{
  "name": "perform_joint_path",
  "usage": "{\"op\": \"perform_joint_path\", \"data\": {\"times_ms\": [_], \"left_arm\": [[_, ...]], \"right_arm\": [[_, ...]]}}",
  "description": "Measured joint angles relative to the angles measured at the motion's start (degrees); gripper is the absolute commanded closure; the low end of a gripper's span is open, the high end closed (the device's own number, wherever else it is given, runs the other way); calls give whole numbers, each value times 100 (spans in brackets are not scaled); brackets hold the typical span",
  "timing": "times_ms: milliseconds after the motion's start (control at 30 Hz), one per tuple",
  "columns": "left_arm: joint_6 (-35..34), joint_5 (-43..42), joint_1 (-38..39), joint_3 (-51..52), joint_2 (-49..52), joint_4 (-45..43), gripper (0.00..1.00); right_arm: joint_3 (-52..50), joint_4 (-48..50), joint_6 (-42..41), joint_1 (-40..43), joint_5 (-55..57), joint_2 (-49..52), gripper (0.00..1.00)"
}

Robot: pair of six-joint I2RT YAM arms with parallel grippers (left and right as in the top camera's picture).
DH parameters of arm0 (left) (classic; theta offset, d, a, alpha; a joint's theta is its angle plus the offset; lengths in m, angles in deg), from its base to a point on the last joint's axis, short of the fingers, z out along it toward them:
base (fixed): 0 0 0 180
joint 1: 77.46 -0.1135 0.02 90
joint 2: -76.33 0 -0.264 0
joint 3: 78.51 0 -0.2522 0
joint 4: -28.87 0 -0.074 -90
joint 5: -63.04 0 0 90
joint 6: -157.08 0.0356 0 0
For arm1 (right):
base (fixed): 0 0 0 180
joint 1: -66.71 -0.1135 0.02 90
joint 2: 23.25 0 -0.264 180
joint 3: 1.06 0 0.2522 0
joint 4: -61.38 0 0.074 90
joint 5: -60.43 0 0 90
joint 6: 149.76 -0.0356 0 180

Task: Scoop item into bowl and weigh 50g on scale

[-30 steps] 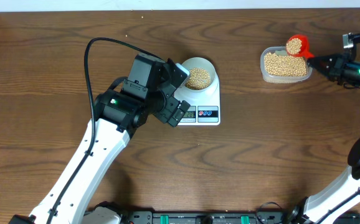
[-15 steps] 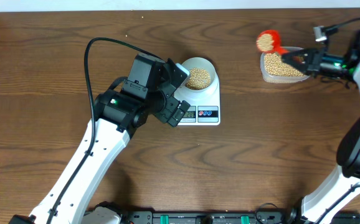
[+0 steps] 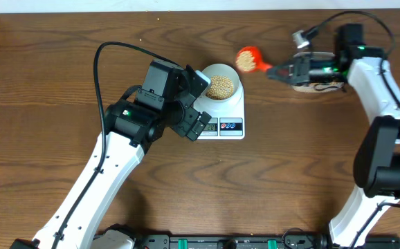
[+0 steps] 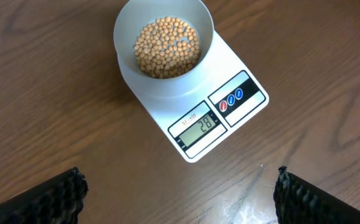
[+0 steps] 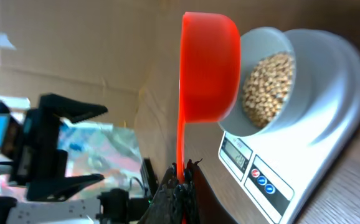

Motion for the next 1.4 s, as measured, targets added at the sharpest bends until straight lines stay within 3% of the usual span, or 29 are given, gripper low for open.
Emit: {"op": "perform_joint_path", "data": {"times_ms": [533, 1400], "left_arm": [[0, 0, 0, 0, 0, 0, 2], [0, -2, 0, 0, 0, 0, 2]], "right_arm": [[-2, 293, -17, -1158, 1147, 2, 99], [-4, 728, 48, -1272, 2616, 2, 99]]}}
